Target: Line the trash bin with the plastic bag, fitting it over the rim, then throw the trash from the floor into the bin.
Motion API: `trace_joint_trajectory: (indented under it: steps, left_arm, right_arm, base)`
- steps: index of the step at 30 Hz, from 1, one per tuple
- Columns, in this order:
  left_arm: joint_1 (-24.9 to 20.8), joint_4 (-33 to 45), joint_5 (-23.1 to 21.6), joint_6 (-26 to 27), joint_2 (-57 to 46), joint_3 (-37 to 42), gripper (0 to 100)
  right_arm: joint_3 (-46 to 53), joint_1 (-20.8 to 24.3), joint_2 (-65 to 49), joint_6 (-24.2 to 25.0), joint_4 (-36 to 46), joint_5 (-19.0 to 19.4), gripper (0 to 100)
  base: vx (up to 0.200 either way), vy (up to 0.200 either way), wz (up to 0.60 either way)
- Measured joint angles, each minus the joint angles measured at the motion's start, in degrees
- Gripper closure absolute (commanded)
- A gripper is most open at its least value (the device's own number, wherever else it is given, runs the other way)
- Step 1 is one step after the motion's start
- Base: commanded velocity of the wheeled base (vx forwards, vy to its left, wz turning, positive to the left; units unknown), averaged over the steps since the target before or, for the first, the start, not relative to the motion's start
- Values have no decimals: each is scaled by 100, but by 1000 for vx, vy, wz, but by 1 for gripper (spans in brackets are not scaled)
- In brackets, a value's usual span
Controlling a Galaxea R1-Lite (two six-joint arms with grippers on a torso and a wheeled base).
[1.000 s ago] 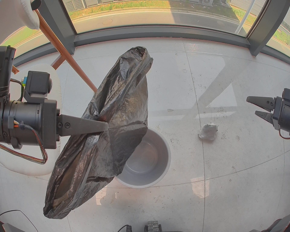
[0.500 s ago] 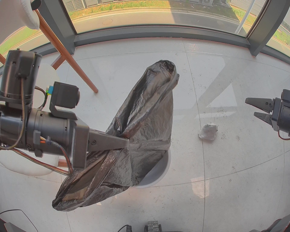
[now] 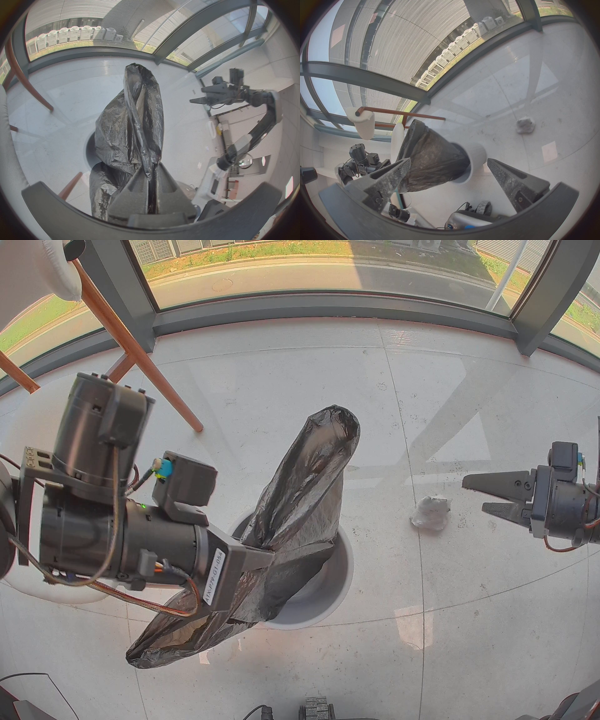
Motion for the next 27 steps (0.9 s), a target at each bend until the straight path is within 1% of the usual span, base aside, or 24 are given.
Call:
trace_joint_trajectory:
  steps: [3, 5, 9, 13, 17, 23, 27]
  left_arm:
    - [-165, -73, 453, 26, 110, 59, 100]
    - [-232, -132, 579, 33, 179, 91, 100]
    - [-301, -205, 651, 35, 284, 127, 100]
    - [-328, -233, 669, 39, 334, 139, 100]
    - [-336, -243, 686, 39, 386, 146, 100]
    - [-344, -246, 708, 41, 461, 146, 100]
    - [-344, -251, 842, 46, 529, 144, 100]
  right_arm:
    - [4, 257, 168, 184, -108, -45, 0]
    - [4, 406, 302, 279, -325, -116, 0]
    - [-11, 642, 686, 419, -1025, -357, 0]
    - [-62, 794, 1054, 479, -1477, -542, 0]
    - [-219, 962, 1404, 496, -1584, -674, 0]
    - [-641, 1125, 1819, 546, -1606, -727, 0]
    - [-884, 1296, 2036, 683, -1598, -877, 0]
  base:
    - [0, 0, 0]
    - [0, 0, 0]
    - [0, 0, 0]
    - [0, 0, 0]
    - [0, 0, 0]
    - [0, 0, 0]
    - [0, 0, 0]
